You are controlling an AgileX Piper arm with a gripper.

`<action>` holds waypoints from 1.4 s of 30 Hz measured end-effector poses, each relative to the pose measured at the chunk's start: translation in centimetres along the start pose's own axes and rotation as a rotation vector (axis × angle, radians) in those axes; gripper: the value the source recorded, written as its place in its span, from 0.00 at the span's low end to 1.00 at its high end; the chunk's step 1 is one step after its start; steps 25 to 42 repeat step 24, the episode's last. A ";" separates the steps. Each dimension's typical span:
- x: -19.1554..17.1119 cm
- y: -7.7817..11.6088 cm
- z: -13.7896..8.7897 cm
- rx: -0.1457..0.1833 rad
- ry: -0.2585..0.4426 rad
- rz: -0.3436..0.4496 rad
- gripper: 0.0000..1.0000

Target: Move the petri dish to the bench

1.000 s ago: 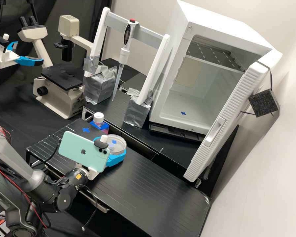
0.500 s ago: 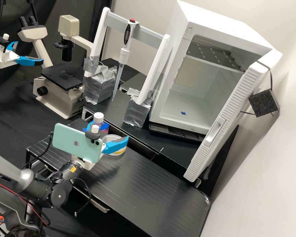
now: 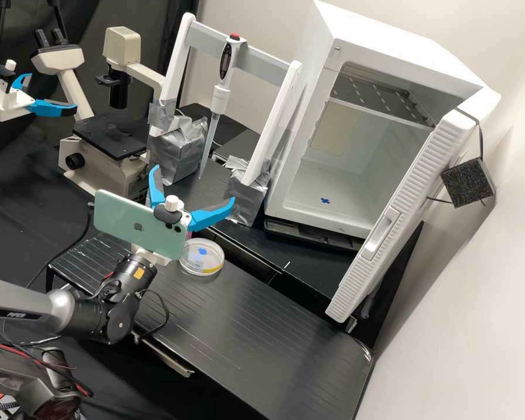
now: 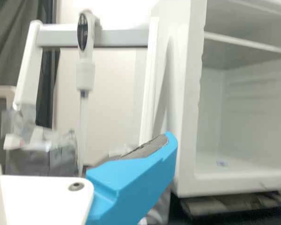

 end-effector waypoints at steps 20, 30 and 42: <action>3.2 -1.9 0.8 0.011 -0.111 0.137 1.00; 2.9 -2.0 1.0 0.053 -0.110 0.131 1.00; 2.9 -2.0 1.0 0.053 -0.110 0.131 1.00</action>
